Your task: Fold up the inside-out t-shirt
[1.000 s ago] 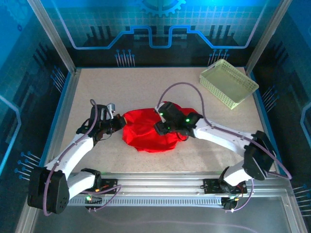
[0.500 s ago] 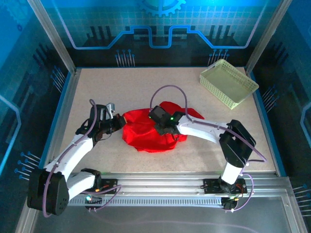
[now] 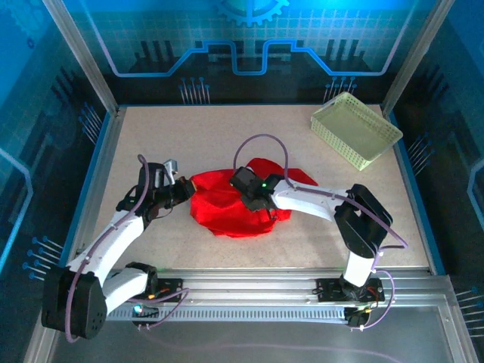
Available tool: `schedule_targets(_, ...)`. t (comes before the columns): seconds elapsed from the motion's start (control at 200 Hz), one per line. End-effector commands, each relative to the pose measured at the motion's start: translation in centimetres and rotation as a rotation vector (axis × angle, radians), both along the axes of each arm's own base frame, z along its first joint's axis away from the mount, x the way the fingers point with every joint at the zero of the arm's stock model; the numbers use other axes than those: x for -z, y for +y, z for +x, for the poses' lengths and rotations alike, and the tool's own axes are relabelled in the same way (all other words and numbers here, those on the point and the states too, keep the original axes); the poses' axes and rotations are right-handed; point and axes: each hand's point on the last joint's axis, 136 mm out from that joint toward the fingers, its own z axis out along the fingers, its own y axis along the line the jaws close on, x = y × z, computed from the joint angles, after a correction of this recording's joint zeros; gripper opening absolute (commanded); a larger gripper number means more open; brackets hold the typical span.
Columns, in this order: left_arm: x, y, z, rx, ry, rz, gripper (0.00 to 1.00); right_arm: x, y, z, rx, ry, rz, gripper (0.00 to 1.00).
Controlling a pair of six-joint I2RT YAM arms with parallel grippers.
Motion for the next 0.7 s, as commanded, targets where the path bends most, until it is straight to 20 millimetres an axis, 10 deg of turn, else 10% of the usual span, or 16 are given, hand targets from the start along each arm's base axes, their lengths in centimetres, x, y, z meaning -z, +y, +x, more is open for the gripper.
schedule_targets(0.0,-1.3,0.5,0.4,-0.022,-0.032,0.016,0.0,0.9,-1.2,-0.3,0.045,0.005,-0.06,0.35)
schedule_targets(0.285,-2.4,3.4,0.8,-0.113,-0.049,0.077,0.0,-6.2,0.3,-1.8,-0.118,-0.062,0.152,0.01)
schedule_targets(0.535,-6.4,6.2,0.8,-0.231,-0.169,0.022,0.0,-16.8,0.7,-6.1,-0.31,-0.099,0.57,0.0)
schedule_targets(0.695,-6.0,5.7,1.1,-0.22,-0.167,-0.023,0.0,-15.6,-0.4,-6.4,-0.283,-0.032,0.736,0.0)
